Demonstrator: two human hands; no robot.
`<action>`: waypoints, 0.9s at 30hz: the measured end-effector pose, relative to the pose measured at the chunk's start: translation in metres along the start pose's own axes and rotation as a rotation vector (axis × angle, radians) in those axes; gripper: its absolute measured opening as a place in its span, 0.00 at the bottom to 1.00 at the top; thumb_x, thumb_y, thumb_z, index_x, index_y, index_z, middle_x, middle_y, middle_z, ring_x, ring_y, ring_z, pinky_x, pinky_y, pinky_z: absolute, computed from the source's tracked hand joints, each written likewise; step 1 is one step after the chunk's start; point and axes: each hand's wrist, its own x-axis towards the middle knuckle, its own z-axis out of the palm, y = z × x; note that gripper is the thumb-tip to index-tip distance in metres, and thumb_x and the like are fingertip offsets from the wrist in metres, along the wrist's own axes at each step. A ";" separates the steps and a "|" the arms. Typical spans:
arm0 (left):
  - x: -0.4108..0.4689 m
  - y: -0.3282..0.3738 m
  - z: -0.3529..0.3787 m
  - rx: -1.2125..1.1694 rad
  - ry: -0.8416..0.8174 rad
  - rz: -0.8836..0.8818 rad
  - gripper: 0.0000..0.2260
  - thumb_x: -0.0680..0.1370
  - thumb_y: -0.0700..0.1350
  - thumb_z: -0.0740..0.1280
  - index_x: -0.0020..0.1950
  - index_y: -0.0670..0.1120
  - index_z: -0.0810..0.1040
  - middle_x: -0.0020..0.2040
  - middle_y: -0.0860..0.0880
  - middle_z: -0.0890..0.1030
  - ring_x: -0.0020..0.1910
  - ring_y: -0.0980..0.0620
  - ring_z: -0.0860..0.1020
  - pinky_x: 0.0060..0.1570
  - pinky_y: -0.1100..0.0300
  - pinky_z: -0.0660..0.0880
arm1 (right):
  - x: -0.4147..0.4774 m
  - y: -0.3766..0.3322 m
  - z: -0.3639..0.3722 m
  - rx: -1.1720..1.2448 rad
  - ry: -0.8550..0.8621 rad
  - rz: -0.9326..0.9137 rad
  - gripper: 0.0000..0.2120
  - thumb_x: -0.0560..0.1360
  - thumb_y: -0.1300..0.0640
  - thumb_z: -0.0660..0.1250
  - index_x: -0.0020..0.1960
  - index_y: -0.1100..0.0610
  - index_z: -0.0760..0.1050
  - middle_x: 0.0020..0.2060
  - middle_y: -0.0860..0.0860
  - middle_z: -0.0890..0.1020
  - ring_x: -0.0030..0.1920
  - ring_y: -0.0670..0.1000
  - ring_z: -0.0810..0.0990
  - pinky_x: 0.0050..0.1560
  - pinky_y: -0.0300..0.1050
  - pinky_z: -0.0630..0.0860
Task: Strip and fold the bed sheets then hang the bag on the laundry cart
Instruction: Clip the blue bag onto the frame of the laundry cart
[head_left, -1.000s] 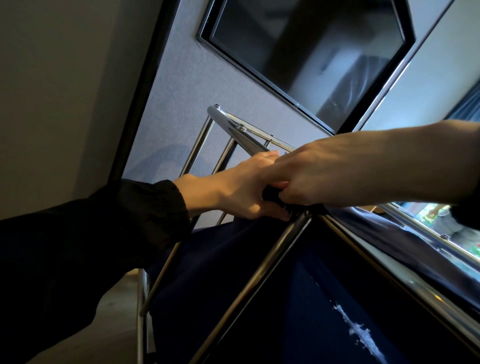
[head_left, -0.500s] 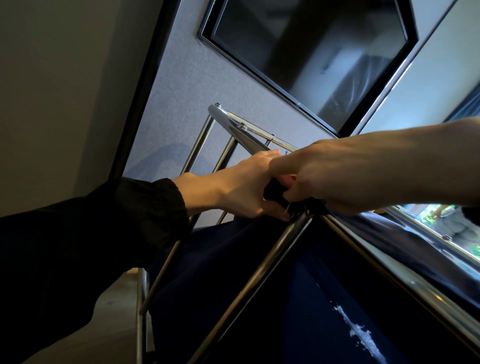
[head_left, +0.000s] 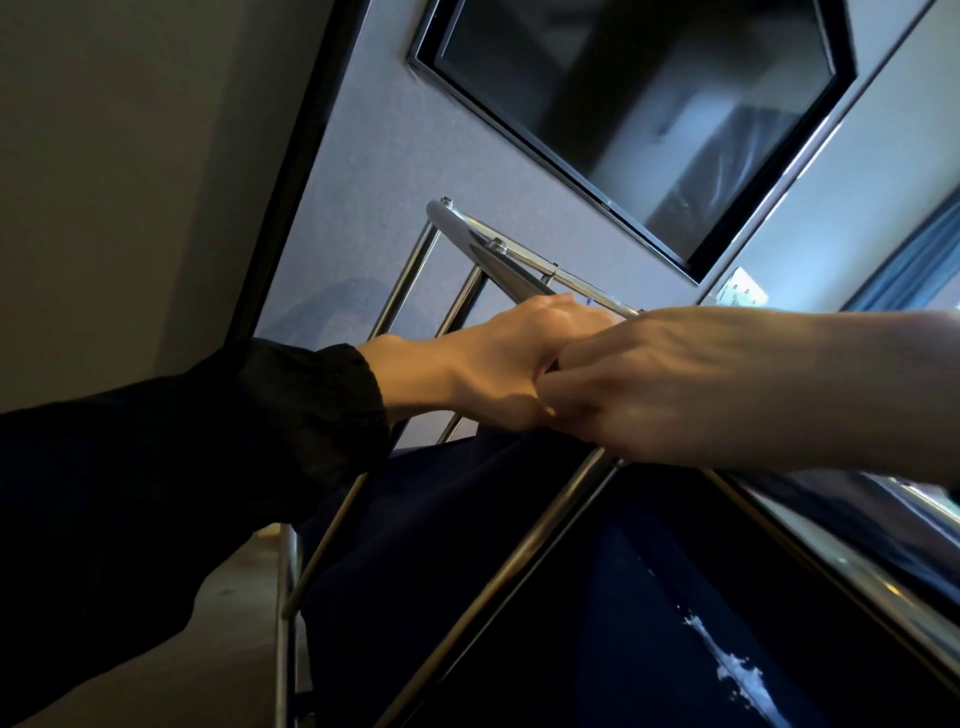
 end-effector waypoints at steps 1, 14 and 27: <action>0.000 -0.002 0.001 0.002 0.012 -0.001 0.16 0.69 0.47 0.63 0.49 0.36 0.75 0.45 0.47 0.77 0.49 0.50 0.75 0.62 0.50 0.66 | -0.003 0.001 -0.002 0.014 -0.011 0.029 0.06 0.66 0.63 0.73 0.37 0.55 0.77 0.38 0.49 0.75 0.40 0.50 0.75 0.36 0.43 0.72; -0.005 -0.002 -0.003 -0.181 -0.084 -0.102 0.23 0.69 0.36 0.75 0.41 0.61 0.67 0.39 0.70 0.74 0.42 0.76 0.71 0.41 0.80 0.65 | -0.019 0.027 -0.012 0.380 0.075 0.206 0.06 0.71 0.62 0.69 0.39 0.54 0.74 0.41 0.48 0.73 0.37 0.46 0.71 0.36 0.44 0.74; -0.008 -0.002 -0.003 -0.185 -0.018 -0.107 0.13 0.67 0.37 0.77 0.42 0.49 0.76 0.40 0.66 0.71 0.45 0.77 0.72 0.44 0.81 0.65 | -0.017 0.029 -0.014 0.393 0.050 0.171 0.09 0.69 0.63 0.73 0.45 0.51 0.83 0.41 0.44 0.72 0.42 0.42 0.71 0.39 0.31 0.66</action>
